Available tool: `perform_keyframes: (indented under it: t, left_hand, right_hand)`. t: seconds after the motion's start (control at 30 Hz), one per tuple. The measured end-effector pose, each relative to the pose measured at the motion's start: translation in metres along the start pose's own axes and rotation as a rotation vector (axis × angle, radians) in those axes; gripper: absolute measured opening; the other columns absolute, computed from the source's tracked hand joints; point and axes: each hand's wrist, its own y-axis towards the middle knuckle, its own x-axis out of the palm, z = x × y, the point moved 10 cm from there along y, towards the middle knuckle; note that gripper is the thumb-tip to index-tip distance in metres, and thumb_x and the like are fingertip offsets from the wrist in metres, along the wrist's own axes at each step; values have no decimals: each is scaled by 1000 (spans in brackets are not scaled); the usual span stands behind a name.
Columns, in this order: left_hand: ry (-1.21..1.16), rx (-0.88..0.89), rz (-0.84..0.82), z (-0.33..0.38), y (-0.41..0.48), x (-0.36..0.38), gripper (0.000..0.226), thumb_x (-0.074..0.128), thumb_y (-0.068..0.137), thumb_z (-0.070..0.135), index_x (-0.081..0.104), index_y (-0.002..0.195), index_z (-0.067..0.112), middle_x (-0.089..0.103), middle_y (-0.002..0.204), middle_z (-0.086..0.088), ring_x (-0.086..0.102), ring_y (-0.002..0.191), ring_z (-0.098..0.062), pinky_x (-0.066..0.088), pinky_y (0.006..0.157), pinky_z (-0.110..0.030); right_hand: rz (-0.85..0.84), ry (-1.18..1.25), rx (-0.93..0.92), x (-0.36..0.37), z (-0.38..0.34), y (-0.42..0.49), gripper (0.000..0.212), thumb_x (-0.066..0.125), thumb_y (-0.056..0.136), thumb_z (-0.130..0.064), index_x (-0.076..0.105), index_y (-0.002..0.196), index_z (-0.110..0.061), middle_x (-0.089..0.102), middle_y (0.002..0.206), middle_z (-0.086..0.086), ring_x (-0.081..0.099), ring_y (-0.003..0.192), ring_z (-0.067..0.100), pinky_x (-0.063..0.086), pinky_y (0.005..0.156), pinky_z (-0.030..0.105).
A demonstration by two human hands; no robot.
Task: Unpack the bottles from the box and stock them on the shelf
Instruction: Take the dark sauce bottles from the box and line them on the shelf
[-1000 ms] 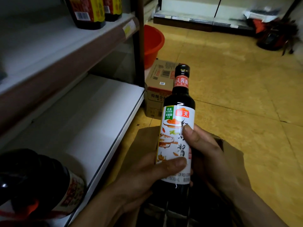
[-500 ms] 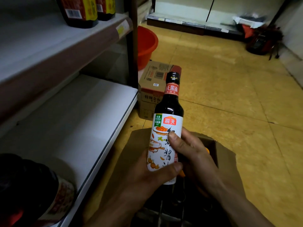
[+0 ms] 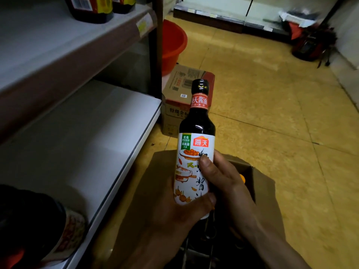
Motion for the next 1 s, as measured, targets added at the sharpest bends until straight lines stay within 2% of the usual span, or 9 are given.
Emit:
perform_keyframes:
  t: [0.17, 0.23, 0.3, 0.37, 0.47, 0.7, 0.8, 0.9, 1.0]
  left_hand:
    - [-49, -99, 41, 2, -15, 4, 54, 80, 80, 13, 47, 109, 46, 62, 106, 22, 58, 81, 29, 45, 60, 3]
    - [-88, -136, 32, 1, -20, 5, 58, 83, 70, 31, 46, 110, 50, 64, 109, 24, 58, 84, 28, 46, 62, 2]
    - [-131, -159, 32, -3, -28, 5, 70, 79, 57, 43, 47, 118, 50, 70, 109, 27, 61, 92, 23, 49, 67, 0]
    - [-158, -162, 27, -9, -36, 7, 74, 81, 62, 36, 48, 127, 46, 69, 109, 34, 64, 100, 17, 52, 74, -5]
    - [-166, -203, 14, -17, -50, 12, 87, 92, 67, 34, 46, 140, 43, 69, 125, 22, 66, 115, 1, 59, 92, -24]
    - [-149, -325, 47, -32, -92, 21, 91, 83, 53, 49, 51, 137, 37, 72, 125, 10, 70, 114, -10, 60, 94, -38]
    - [-146, -373, 71, -33, -115, 21, 83, 94, 60, 38, 53, 131, 40, 74, 121, 9, 72, 109, -10, 62, 84, -31]
    - [-175, -390, 78, -29, -140, 23, 64, 83, 76, 12, 53, 131, 29, 76, 111, 9, 74, 99, -7, 60, 74, -22]
    - [-184, -432, 67, -26, -172, 29, 61, 82, 80, 8, 54, 127, 32, 76, 112, 14, 73, 103, -3, 59, 79, -21]
  right_hand:
    - [26, 43, 14, 4, -6, -9, 46, 64, 88, -30, 63, 132, -19, 74, 123, 13, 72, 114, 32, 60, 92, 43]
    - [22, 51, 10, 9, -10, -14, 46, 63, 88, -30, 63, 134, -21, 73, 125, 11, 71, 115, 31, 59, 93, 41]
    - [18, 60, 22, 14, -12, -20, 49, 63, 88, -31, 62, 136, -22, 72, 127, 11, 70, 117, 31, 58, 96, 43]
    - [24, 62, 41, 16, -12, -27, 49, 61, 90, -28, 60, 138, -21, 71, 129, 12, 69, 119, 32, 57, 99, 44]
    - [39, 37, 78, 18, -7, -42, 48, 60, 94, -29, 57, 141, -19, 70, 131, 11, 68, 121, 32, 54, 103, 47]
    - [115, -24, 161, 11, 8, -85, 54, 63, 90, -35, 58, 140, -16, 71, 129, 11, 69, 118, 31, 57, 98, 47]
    - [146, -9, 222, 12, 16, -104, 49, 58, 93, -28, 57, 140, -15, 71, 128, 12, 70, 117, 32, 57, 98, 49]
    - [135, -30, 259, 19, 13, -128, 46, 56, 94, -22, 58, 139, -12, 72, 126, 15, 70, 117, 33, 58, 97, 46]
    - [123, -56, 335, 29, 3, -159, 43, 61, 96, -25, 58, 139, -16, 72, 126, 11, 70, 117, 30, 60, 94, 43]
